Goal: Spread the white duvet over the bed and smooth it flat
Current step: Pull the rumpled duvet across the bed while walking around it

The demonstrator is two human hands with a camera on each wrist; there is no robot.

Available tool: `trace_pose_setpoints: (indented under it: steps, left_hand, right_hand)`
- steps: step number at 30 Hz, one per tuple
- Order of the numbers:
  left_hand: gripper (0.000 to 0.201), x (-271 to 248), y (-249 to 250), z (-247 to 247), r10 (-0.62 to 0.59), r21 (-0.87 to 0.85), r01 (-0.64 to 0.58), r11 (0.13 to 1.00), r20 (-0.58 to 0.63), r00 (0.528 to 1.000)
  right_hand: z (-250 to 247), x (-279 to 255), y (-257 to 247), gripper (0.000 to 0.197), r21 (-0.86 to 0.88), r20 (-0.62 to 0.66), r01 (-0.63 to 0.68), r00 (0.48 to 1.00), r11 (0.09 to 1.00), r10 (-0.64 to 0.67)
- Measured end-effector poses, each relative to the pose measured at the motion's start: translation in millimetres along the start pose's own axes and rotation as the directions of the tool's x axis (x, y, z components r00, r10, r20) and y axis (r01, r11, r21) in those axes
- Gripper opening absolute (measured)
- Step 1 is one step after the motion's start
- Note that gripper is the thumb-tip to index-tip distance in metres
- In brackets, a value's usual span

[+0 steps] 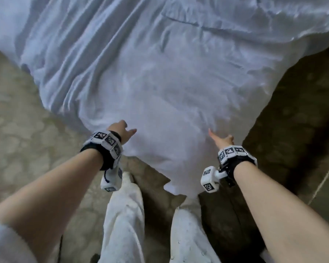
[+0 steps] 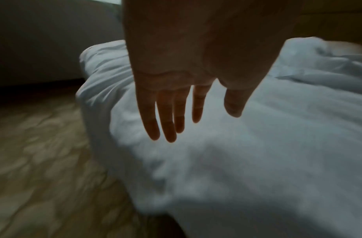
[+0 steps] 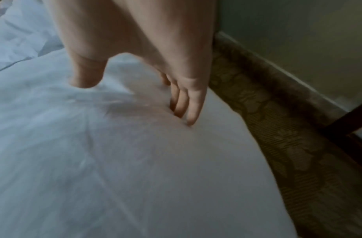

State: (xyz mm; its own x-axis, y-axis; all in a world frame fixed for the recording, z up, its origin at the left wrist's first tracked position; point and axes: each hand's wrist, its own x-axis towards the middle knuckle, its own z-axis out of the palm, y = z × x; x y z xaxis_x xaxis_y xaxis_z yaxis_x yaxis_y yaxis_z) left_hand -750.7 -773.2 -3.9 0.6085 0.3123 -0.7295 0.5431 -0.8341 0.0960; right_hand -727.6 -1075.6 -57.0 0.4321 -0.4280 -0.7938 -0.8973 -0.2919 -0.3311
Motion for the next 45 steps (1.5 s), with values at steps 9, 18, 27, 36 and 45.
trace_pose_setpoints:
  steps: [9, 18, 27, 36, 45]
  left_hand:
    - [0.083, -23, 12, 103, -0.189, -0.494, 0.220, 0.841, 0.113, 0.976]
    - [0.040, -14, 31, 124, -0.094, -0.421, 0.111, 0.900, 0.060, 0.994]
    - [0.012, -107, 35, 74, 0.076, -0.281, -0.087, 0.956, -0.049, 0.996]
    - [0.022, -203, 66, 47, 0.176, -0.316, -0.225, 0.922, -0.176, 0.968]
    - [0.018, -219, 25, 95, 0.229, -0.141, -0.247, 0.959, -0.127, 0.965]
  right_hand:
    - [44, 18, 11, 0.082, -0.274, 0.038, 0.057, 0.998, 0.960, -0.048]
    - [24, 21, 23, 0.044, -0.433, 0.087, 0.204, 0.979, 0.878, -0.185]
    - [-57, -48, 14, 0.045, -0.363, 0.155, 0.367, 0.930, 0.857, -0.333]
    - [-154, -113, 8, 0.035, -0.252, 0.103, 0.498, 0.866, 0.830, -0.489]
    - [-132, -121, 94, 0.034, -0.205, 0.092, 0.495, 0.869, 0.845, -0.487]
